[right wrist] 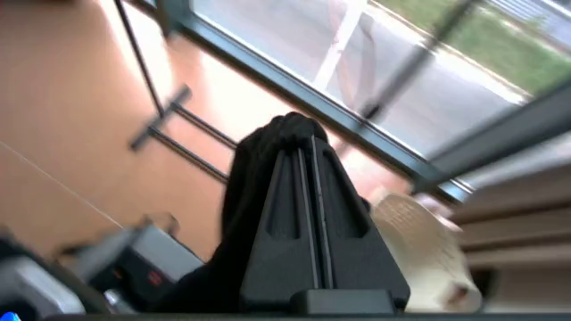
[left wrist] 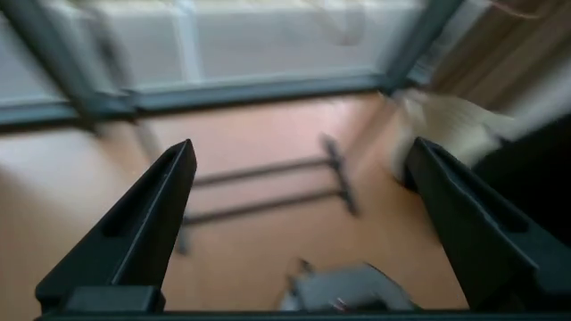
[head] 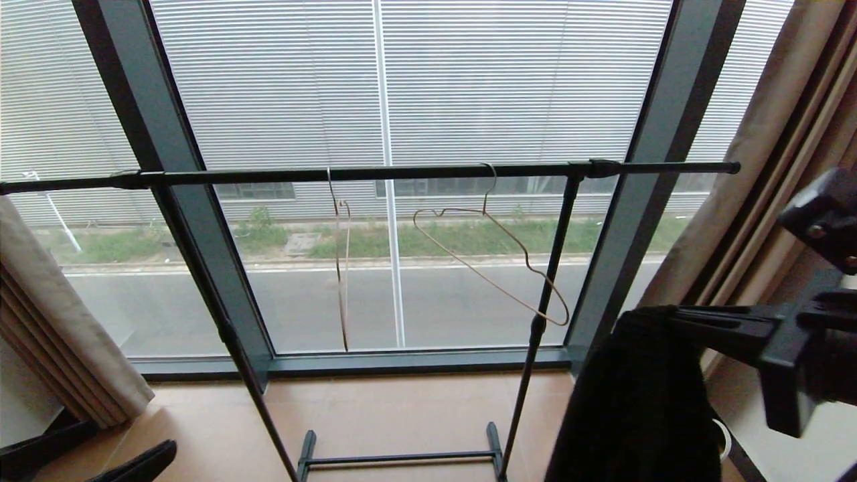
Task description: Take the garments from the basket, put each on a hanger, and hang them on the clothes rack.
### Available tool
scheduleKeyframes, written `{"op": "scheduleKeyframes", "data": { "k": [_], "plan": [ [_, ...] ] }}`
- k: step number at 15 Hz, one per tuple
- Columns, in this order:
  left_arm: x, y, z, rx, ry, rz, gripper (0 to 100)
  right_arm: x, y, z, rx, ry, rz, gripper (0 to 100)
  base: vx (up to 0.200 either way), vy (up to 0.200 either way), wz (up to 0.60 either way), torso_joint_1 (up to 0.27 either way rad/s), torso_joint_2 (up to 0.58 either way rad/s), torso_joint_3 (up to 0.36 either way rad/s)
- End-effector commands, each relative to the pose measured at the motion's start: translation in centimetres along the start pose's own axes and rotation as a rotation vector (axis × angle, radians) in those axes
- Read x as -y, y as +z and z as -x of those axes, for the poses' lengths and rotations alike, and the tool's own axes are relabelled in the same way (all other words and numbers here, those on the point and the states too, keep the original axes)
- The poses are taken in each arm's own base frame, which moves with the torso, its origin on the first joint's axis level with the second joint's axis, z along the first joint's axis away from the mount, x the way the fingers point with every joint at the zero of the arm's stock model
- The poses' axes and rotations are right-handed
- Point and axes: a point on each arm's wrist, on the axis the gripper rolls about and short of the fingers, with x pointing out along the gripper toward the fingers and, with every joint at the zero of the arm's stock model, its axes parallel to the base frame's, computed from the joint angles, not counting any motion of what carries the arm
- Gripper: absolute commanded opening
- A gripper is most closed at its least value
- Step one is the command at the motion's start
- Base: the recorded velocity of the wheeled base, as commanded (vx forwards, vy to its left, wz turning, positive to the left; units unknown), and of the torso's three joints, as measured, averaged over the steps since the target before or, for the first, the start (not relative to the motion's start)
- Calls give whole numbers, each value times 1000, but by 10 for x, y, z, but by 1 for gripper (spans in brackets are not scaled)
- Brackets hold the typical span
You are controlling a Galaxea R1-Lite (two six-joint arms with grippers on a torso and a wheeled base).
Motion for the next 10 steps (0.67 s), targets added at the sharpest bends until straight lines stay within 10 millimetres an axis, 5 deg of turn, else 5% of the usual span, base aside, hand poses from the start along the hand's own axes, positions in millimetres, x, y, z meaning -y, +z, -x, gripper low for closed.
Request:
{"op": "scheduleKeyframes", "data": {
  "k": [1, 7, 10],
  "plan": [
    [19, 13, -49, -162, -91, -12, 100, -17, 10, -46, -53, 22, 2, 0, 0, 0, 0, 0, 0, 0],
    [48, 21, -84, -242, -190, -67, 100, -43, 50, -82, -16, -36, -25, 0, 0, 0, 0, 0, 0, 0],
    [74, 23, -108, -308, -247, -64, 100, -64, 70, -117, -1, -100, -54, 0, 0, 0, 0, 0, 0, 0]
  ]
}}
